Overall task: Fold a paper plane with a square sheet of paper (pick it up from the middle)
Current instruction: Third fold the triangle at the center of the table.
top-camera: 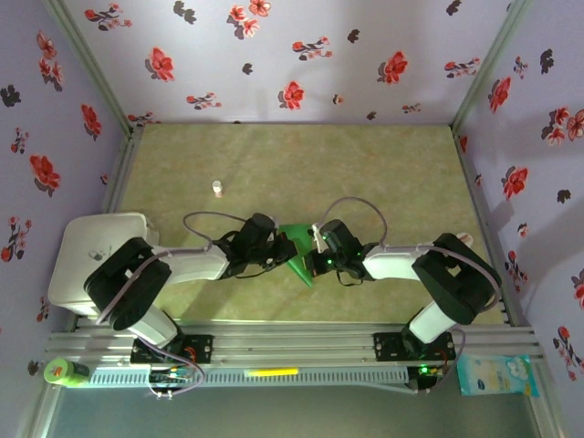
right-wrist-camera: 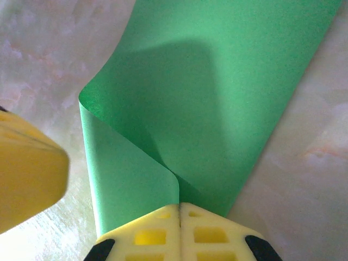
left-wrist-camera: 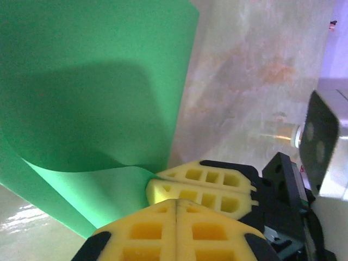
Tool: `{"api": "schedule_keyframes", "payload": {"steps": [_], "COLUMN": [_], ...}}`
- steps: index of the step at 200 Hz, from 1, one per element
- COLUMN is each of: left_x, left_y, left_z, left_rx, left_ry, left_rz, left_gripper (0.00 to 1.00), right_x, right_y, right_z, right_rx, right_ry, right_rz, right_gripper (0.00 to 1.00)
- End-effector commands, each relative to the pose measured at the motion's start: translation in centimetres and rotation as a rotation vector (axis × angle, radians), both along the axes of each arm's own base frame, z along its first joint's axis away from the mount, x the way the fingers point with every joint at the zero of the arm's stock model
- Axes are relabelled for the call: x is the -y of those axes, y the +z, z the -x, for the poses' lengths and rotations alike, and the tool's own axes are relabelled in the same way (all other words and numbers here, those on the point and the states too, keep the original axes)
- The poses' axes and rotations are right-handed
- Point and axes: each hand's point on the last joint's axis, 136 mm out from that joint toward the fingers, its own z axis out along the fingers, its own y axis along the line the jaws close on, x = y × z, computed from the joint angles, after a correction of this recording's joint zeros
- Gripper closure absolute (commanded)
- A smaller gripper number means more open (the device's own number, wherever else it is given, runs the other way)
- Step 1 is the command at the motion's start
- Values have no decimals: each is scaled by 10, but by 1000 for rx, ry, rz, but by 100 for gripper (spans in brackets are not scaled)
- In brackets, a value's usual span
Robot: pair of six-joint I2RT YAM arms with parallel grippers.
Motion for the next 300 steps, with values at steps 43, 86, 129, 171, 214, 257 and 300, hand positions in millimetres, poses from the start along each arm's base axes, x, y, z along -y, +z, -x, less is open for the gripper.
{"api": "schedule_keyframes", "payload": {"steps": [43, 86, 129, 171, 214, 257, 300], "left_x": [-5, -5, -14, -24, -31, -34, -33], "left_y": [-19, -31, -48, -64, -76, -79, -78], "left_z": [-1, 0, 5, 10, 13, 14, 13], "left_rx": [-7, -20, -47, -68, -82, -86, -80], "left_ry": [41, 29, 20, 23, 32, 38, 41], "left_rz": [-25, -54, -135, -186, -220, -229, -224], "left_gripper": [100, 100, 100, 100, 100, 100, 100], "right_x": [4, 5, 6, 4, -7, 7, -4], "right_y": [-8, -10, -10, -8, 16, 52, 62], "right_z": [-3, -3, -2, -2, -8, -12, 28], "right_rx": [-21, -22, -23, -27, -15, 16, -236], "right_ry": [-32, -31, -33, -34, -41, -119, -80], "right_rz": [25, 32, 33, 22, -43, -39, -132], "right_gripper": [100, 100, 100, 100, 96, 63, 64]}}
